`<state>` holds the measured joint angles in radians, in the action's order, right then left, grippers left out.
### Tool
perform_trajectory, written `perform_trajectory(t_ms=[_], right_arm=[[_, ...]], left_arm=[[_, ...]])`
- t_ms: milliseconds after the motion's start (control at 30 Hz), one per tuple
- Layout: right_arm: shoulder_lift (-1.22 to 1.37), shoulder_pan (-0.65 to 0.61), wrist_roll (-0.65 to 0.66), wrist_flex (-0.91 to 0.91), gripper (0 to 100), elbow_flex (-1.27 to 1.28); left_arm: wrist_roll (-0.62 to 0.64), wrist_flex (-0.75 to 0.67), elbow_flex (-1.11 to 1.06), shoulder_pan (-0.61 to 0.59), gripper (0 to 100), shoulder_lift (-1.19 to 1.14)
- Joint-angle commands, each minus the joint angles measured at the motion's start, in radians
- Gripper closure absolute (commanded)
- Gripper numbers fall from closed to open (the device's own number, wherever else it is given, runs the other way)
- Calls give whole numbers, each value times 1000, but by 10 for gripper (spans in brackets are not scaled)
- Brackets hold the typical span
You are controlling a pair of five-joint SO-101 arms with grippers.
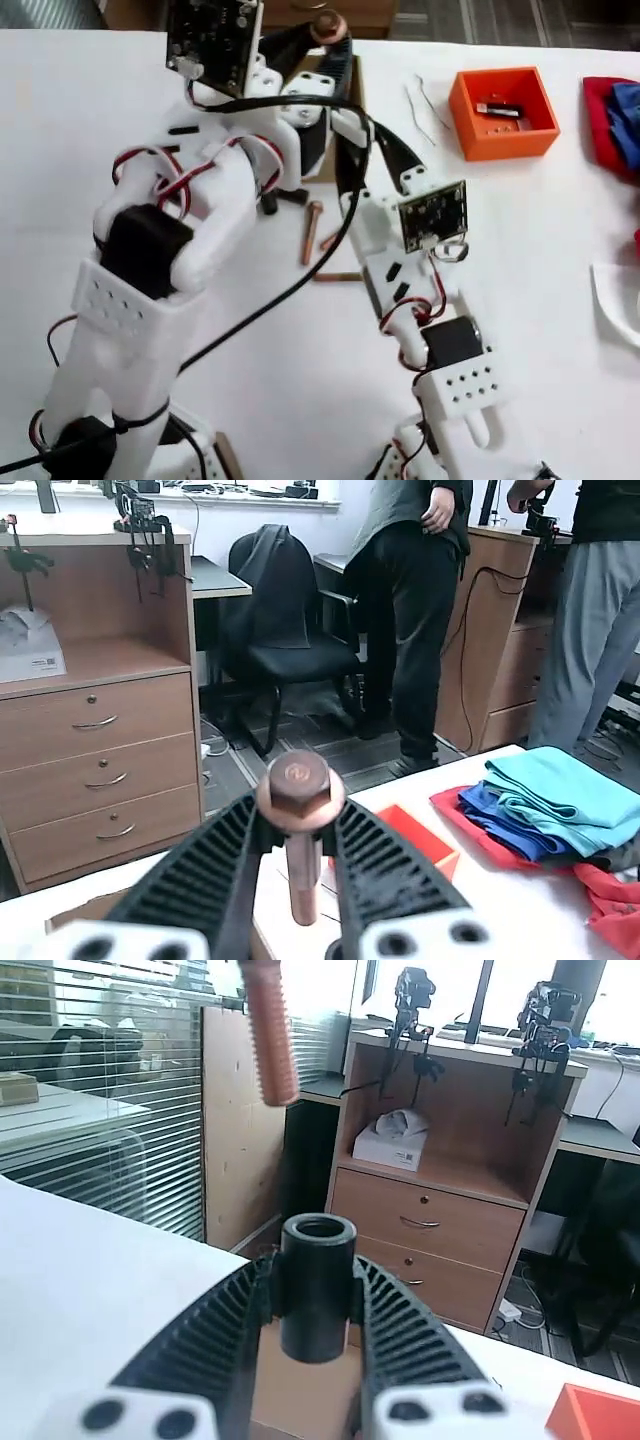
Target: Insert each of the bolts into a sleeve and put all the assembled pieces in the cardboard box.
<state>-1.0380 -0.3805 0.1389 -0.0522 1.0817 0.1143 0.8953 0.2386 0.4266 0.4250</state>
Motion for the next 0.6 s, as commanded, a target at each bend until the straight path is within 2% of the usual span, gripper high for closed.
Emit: perform_trajectory(t_ms=[0,567], right_arm=[[-21,2,6,25,975,-12],[-21,4,5,25,975,-15]], left_arm=[[-9,-3,-12,28,973,0],[-8,-9,-122,54,973,2]])
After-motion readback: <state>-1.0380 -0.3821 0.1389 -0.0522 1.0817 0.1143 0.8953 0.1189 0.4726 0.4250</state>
